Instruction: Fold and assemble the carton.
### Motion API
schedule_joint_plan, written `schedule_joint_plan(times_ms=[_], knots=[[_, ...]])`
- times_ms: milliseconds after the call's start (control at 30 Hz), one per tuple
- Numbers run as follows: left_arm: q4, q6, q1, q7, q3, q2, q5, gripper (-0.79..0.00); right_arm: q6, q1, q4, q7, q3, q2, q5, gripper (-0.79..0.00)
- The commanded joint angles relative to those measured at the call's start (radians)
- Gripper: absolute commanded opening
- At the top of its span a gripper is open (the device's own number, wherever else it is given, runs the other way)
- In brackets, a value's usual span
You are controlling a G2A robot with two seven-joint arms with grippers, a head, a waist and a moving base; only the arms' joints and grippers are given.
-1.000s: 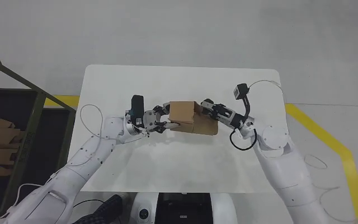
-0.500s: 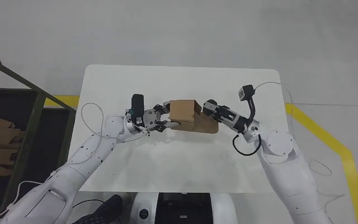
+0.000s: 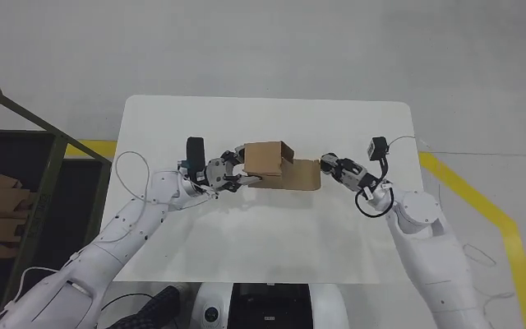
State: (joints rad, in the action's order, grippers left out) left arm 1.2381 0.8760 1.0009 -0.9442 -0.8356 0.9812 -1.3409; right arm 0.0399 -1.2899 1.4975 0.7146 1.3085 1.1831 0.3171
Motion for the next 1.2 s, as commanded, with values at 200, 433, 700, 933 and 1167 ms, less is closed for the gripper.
schedule_joint_plan(times_ms=[200,433,700,933,1167], knots=[[-0.022,0.000,-0.013,0.000,0.017,-0.004,-0.016,-0.360,-0.029,0.023,-0.014,0.086,-0.043,0.006,0.061,-0.785],[-0.069,-0.023,-0.037,-0.023,0.036,-0.002,-0.086,-0.403,-0.046,-0.004,0.035,0.090,-0.061,0.004,0.041,-0.785],[-0.114,-0.069,-0.058,-0.069,0.060,0.003,-0.200,-0.413,-0.052,-0.005,0.076,0.101,-0.072,0.003,0.052,-0.785],[-0.133,-0.092,-0.070,-0.091,0.072,0.007,-0.235,-0.406,-0.046,0.011,0.076,0.108,-0.089,0.003,0.046,-0.785],[-0.148,-0.104,-0.080,-0.104,0.079,0.009,-0.260,-0.400,-0.050,0.011,0.075,0.123,-0.088,0.001,0.052,-0.634]])
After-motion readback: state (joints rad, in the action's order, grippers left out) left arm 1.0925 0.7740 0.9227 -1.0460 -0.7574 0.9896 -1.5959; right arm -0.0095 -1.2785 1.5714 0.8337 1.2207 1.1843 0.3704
